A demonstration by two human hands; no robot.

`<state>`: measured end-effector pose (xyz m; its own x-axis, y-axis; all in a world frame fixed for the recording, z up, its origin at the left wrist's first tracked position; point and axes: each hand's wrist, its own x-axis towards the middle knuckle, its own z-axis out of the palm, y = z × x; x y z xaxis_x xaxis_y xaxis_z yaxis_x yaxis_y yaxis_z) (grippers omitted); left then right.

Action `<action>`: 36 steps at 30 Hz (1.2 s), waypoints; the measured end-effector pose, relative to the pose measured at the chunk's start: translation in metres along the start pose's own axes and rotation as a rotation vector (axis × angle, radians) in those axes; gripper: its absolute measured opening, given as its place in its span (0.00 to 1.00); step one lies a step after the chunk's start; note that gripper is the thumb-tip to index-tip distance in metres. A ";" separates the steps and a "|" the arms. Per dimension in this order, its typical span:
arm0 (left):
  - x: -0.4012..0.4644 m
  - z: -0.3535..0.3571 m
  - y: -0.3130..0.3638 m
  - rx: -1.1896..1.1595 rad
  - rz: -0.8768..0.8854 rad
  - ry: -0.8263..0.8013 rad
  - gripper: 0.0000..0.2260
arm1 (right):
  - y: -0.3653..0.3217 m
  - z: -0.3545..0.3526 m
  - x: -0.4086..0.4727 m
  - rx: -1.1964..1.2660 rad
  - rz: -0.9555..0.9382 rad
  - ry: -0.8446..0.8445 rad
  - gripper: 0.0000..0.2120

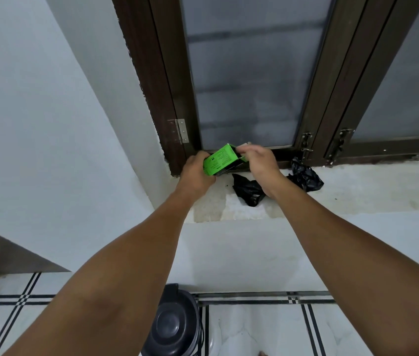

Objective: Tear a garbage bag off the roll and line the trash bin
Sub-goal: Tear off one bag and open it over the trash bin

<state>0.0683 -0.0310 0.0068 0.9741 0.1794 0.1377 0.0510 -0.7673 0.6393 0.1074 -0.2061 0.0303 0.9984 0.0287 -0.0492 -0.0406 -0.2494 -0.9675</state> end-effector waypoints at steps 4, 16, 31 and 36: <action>0.000 -0.001 -0.005 -0.001 0.018 -0.024 0.24 | 0.012 -0.004 0.003 0.018 0.023 0.052 0.19; 0.005 -0.003 -0.007 -0.023 0.042 -0.018 0.25 | 0.015 -0.004 0.007 0.327 0.186 0.042 0.25; 0.002 -0.002 -0.007 -0.008 0.038 0.032 0.23 | 0.025 0.006 0.010 0.042 -0.138 0.145 0.07; 0.002 -0.004 -0.005 -0.042 0.034 0.022 0.23 | 0.019 0.008 0.007 0.014 -0.184 0.122 0.16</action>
<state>0.0688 -0.0242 0.0065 0.9700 0.1673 0.1764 0.0079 -0.7469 0.6649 0.1129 -0.2030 0.0093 0.9863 -0.0455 0.1583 0.1433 -0.2372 -0.9608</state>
